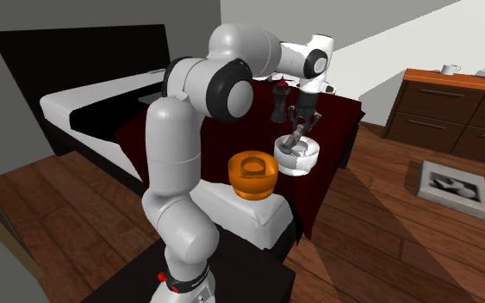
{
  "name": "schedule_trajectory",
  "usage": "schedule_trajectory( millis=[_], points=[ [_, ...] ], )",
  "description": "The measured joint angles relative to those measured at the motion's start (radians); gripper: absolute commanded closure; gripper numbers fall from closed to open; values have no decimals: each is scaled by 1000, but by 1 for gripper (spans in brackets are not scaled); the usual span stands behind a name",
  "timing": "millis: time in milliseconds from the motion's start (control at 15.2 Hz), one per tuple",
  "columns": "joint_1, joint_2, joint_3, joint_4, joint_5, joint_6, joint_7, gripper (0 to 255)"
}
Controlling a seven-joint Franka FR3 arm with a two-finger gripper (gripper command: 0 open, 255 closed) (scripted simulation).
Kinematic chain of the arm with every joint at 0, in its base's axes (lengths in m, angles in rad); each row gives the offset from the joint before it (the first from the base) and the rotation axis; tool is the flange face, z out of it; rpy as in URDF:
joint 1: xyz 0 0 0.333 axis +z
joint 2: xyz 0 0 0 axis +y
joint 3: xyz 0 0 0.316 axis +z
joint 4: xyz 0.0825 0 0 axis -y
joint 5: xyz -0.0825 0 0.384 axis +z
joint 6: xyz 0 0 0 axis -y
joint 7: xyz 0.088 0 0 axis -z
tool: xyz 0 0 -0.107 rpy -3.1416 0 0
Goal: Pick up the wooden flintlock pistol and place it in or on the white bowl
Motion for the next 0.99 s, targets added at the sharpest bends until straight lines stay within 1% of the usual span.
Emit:
schedule_trajectory(
  millis=[396,462,858,990],
  points=[
    [-1,0,-1,-12,0,12,-2,255],
    [-1,0,-1,-12,0,12,-2,0],
    [-1,0,-1,-12,0,12,-2,0],
    [-3,1,-2,27,0,-26,-4,0]
  ],
)
